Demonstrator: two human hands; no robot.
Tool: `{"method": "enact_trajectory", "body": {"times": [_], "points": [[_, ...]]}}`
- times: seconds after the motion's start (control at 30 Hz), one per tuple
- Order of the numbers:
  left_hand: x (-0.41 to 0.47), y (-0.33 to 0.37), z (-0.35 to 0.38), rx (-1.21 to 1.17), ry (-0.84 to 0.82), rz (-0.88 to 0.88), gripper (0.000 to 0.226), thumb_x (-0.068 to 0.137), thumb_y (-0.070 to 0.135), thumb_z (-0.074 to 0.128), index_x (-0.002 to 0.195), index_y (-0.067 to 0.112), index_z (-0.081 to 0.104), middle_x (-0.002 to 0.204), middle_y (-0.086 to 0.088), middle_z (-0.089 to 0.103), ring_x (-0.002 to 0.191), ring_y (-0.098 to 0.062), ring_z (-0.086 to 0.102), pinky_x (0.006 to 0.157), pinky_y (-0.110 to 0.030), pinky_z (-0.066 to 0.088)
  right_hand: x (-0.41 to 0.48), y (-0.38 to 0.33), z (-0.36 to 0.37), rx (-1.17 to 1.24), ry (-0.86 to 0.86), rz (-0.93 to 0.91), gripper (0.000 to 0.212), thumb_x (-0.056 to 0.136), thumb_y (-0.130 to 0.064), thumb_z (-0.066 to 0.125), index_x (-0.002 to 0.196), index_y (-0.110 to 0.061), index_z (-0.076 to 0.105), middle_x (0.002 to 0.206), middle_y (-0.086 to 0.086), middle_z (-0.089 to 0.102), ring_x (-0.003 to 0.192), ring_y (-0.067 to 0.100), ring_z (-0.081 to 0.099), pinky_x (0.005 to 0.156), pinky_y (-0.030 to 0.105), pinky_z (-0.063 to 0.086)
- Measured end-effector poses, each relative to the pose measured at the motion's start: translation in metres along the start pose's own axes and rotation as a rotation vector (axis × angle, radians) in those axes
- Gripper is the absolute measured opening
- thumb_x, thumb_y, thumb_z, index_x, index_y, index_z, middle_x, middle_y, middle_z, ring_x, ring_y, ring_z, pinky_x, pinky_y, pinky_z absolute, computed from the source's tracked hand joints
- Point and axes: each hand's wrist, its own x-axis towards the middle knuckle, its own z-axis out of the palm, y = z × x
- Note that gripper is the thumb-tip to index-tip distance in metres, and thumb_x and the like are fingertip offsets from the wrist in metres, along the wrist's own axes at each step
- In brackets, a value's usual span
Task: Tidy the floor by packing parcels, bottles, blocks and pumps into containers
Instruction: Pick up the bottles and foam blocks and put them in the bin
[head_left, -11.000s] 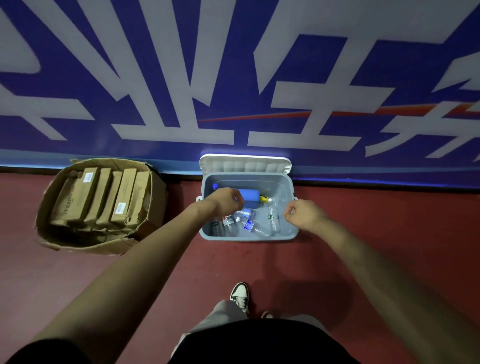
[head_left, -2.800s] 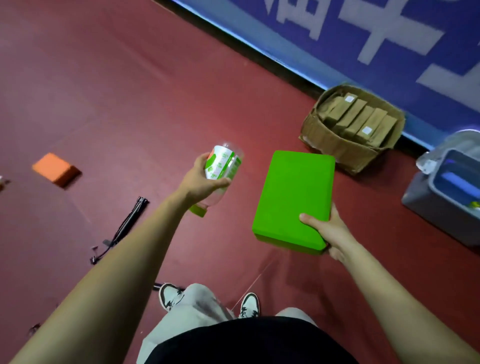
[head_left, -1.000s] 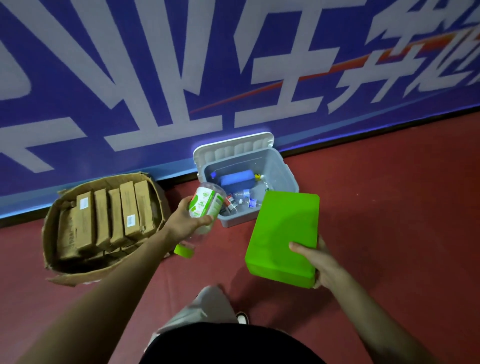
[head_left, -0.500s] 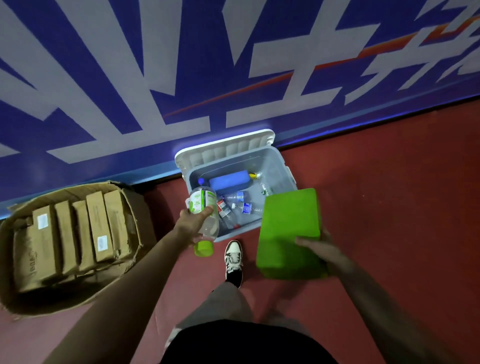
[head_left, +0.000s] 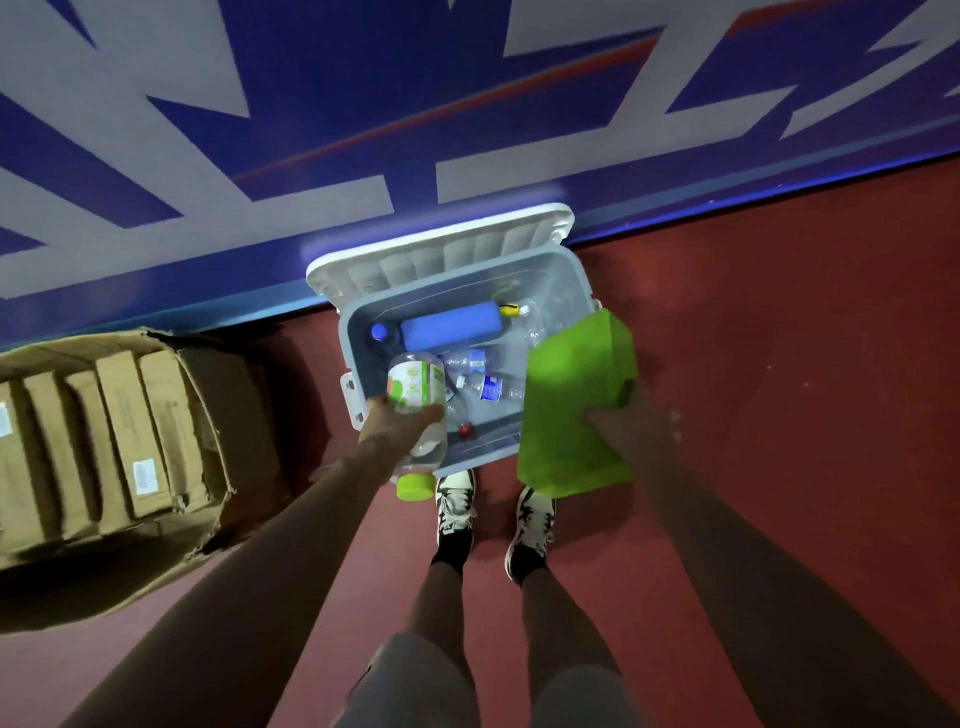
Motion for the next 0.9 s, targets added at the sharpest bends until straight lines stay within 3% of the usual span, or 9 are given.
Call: {"method": "enact_trajectory", "body": {"times": [0.1,0.2,0.33,0.43,0.5,0.6,0.8,0.9], "points": [[0.026,0.012,0.012,0.053,0.017,-0.017,0.075,0.078,0.031,0.074,0.134,0.003,0.031,0.123,-0.014,0.052,0.111,-0.033,0.057,0.085,-0.038,0.049,0.025,-0.009,0.008,-0.12,0.126,-0.016,0.074,0.08,-0.028,0.069,0.144,-0.016,0.034,0.139,0.025,0.031,0.127,0.042,0.035,0.104,0.038,0.032],[0.041,0.023,0.013,0.196,0.036,-0.014,0.078,0.075,0.029,0.072,0.133,-0.003,0.032,0.117,-0.015,0.054,0.11,-0.035,0.058,0.083,-0.037,0.048,0.041,-0.013,0.017,-0.196,0.19,-0.096,0.059,0.081,-0.031,0.057,0.135,-0.012,0.046,0.131,0.028,0.038,0.122,0.042,0.036,0.103,0.036,0.023],[0.043,0.021,0.013,0.437,-0.009,0.018,0.044,0.09,0.014,0.055,0.13,-0.002,0.048,0.129,-0.02,0.054,0.12,-0.035,0.052,0.097,-0.036,0.044,0.042,-0.003,0.015,-0.324,-0.021,-0.225,0.028,0.089,-0.011,0.055,0.114,-0.001,0.062,0.12,0.024,0.057,0.112,0.04,0.052,0.096,0.039,0.039],[0.031,0.024,0.014,0.532,-0.076,0.062,0.034,0.092,0.008,0.051,0.124,-0.002,0.056,0.128,-0.02,0.056,0.119,-0.033,0.053,0.094,-0.031,0.044,0.028,0.005,0.006,-0.3,-0.095,-0.174,0.02,0.091,-0.015,0.048,0.088,-0.009,0.067,0.104,0.02,0.068,0.098,0.033,0.064,0.085,0.038,0.048],[0.019,0.03,0.012,0.559,-0.107,0.105,0.027,0.09,0.008,0.054,0.115,0.0,0.062,0.122,-0.02,0.061,0.113,-0.033,0.057,0.087,-0.029,0.045,0.019,0.01,0.0,-0.278,-0.122,-0.139,0.024,0.09,-0.016,0.047,0.07,-0.015,0.06,0.099,0.018,0.069,0.089,0.028,0.064,0.082,0.038,0.049],[-0.001,0.044,0.007,0.629,-0.137,0.218,0.021,0.09,0.013,0.053,0.101,0.003,0.067,0.111,-0.021,0.066,0.105,-0.033,0.061,0.078,-0.028,0.043,0.005,0.006,-0.012,-0.305,-0.15,-0.13,0.022,0.089,-0.017,0.045,0.079,-0.012,0.064,0.099,0.018,0.069,0.089,0.03,0.063,0.082,0.039,0.05],[-0.043,0.082,-0.008,0.728,-0.173,0.347,0.024,0.093,0.016,0.046,0.108,0.007,0.063,0.117,-0.011,0.063,0.112,-0.028,0.057,0.082,-0.025,0.04,-0.033,-0.026,-0.034,-0.306,-0.115,-0.236,0.02,0.089,-0.017,0.052,0.096,-0.013,0.071,0.105,0.013,0.07,0.102,0.031,0.065,0.09,0.037,0.051],[-0.068,0.094,-0.018,0.748,-0.205,0.413,0.027,0.095,0.006,0.038,0.111,0.004,0.06,0.119,-0.015,0.058,0.12,-0.032,0.051,0.084,-0.032,0.042,-0.055,-0.041,-0.042,-0.357,-0.076,-0.298,0.022,0.089,-0.02,0.051,0.1,-0.015,0.07,0.108,0.012,0.07,0.104,0.031,0.064,0.091,0.037,0.051]]}}
